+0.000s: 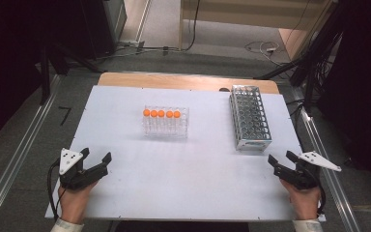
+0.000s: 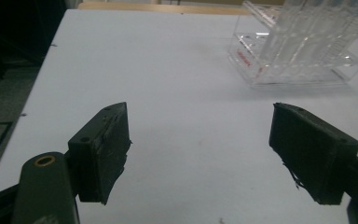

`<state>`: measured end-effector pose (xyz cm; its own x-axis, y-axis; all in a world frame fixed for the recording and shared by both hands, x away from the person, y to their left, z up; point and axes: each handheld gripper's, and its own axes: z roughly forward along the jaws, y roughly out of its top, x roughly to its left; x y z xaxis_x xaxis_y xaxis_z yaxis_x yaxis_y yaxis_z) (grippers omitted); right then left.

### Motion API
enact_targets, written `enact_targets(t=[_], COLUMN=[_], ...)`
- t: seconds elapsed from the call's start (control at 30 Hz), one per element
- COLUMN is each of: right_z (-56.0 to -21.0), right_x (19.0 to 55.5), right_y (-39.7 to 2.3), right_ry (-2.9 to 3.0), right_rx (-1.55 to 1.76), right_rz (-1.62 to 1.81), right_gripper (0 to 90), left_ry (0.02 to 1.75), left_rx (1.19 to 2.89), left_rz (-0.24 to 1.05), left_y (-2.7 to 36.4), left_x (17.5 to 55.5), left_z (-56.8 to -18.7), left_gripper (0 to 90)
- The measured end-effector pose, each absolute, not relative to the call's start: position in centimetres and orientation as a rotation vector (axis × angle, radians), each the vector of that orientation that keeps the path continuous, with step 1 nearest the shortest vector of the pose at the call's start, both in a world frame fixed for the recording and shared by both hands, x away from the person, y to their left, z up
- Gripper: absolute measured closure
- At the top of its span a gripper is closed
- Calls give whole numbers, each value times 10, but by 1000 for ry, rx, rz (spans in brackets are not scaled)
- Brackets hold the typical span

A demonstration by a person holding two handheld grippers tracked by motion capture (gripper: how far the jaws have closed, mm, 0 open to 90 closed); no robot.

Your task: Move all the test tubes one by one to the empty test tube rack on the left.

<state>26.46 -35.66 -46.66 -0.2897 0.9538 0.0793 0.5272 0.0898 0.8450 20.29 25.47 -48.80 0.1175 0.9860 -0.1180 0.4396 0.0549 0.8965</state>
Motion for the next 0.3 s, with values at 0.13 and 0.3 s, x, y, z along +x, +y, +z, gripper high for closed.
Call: enact_targets(t=[0.13,0.3], right_z=[-476,-492], right_x=[262,265], right_y=[-376,-388], right_ry=[1824,1859], right_rx=[1515,1584], right_rz=[1080,1013], right_gripper=[233,163], left_ry=[1503,1563], left_rx=[1521,1547], left_rz=[775,734], left_y=[265,273], left_x=[203,209], left_z=[-495,-505], left_gripper=[200,184])
